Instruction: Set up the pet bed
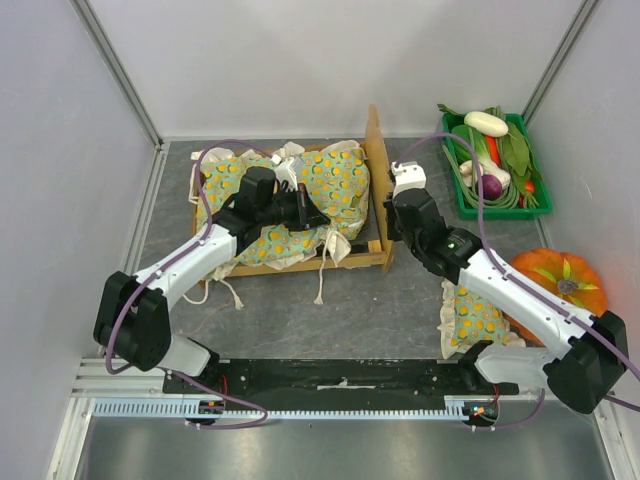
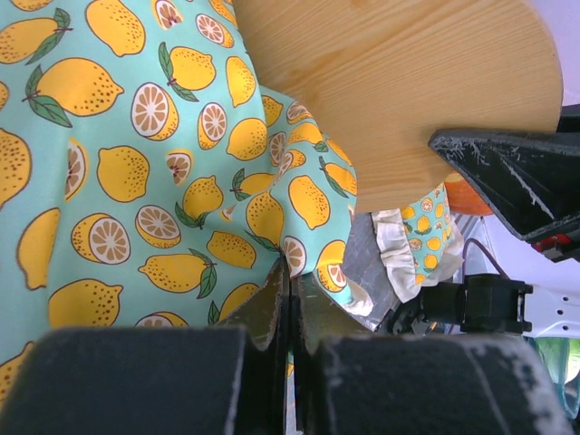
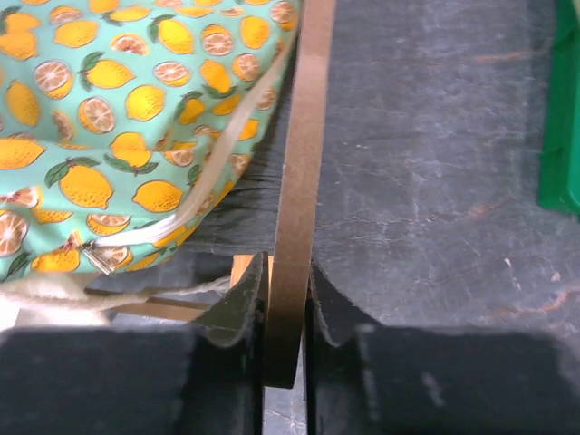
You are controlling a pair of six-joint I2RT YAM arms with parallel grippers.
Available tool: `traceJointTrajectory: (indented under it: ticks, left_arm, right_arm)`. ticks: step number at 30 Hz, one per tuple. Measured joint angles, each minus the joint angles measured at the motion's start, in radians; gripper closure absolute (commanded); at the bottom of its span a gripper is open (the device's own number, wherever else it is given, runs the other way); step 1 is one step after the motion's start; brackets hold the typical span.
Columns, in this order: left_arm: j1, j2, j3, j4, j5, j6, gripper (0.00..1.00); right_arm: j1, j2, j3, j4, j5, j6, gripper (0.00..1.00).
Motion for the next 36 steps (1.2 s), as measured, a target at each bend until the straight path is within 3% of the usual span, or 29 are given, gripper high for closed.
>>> traceJointTrajectory:
  ticks: [1,19,25,26,29,36]
  left_arm:
    - [-0.002,0.003,0.003,0.000,-0.005,-0.003,0.98]
    - [-0.156,0.134,0.084,0.000,-0.224,-0.109,0.96]
    - [-0.169,0.159,0.092,-0.011,-0.245,-0.136,0.56]
    - [-0.169,0.158,0.092,-0.018,-0.246,-0.139,0.45]
    - [-0.169,0.140,0.092,-0.048,-0.254,-0.132,0.30]
    - [-0.169,-0.018,0.092,-0.153,-0.312,-0.074,0.20]
  right_arm:
    - [-0.001,0.001,0.000,0.000,-0.019,0.010,1.00]
    - [-0.017,-0.001,-0.021,0.046,-0.029,0.024,1.00]
    - [-0.011,0.002,-0.021,0.048,-0.018,0.026,1.00]
    - [-0.011,0.002,-0.021,0.048,-0.016,0.026,1.00]
    - [-0.009,0.003,-0.021,0.049,-0.012,0.026,1.00]
    - [-0.004,0.011,-0.021,0.059,-0.002,0.032,1.00]
